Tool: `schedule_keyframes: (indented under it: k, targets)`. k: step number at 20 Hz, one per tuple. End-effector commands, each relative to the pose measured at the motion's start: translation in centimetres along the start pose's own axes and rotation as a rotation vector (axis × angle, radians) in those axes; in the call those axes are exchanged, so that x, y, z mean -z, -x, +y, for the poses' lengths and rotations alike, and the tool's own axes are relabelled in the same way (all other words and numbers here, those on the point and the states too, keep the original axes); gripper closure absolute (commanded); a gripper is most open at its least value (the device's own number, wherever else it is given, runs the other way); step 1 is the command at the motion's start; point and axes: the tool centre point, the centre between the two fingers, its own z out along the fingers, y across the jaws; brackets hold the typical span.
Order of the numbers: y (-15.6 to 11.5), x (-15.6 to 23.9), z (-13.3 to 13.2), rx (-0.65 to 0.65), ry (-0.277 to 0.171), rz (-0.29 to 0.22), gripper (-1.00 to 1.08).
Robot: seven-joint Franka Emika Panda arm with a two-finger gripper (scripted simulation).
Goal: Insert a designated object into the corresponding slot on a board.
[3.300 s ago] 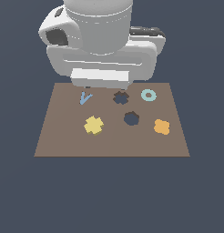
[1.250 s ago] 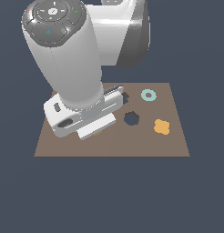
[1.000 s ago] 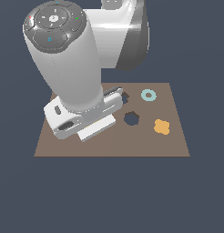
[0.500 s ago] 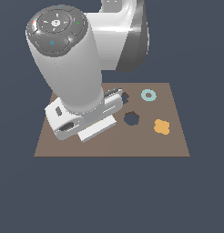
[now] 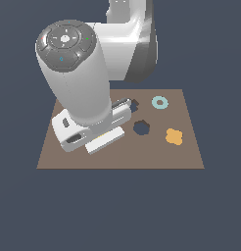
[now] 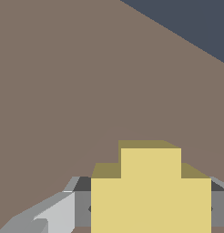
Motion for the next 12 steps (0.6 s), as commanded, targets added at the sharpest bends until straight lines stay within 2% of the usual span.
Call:
schedule_keyframes:
  k: [1, 12]
  targets:
    - [-0.02, -0.09, -0.07, 0.001, -0.001, 0.000, 1.08]
    - [-0.12, 0.01, -0.22, 0.024, 0.000, 0.000, 1.08]
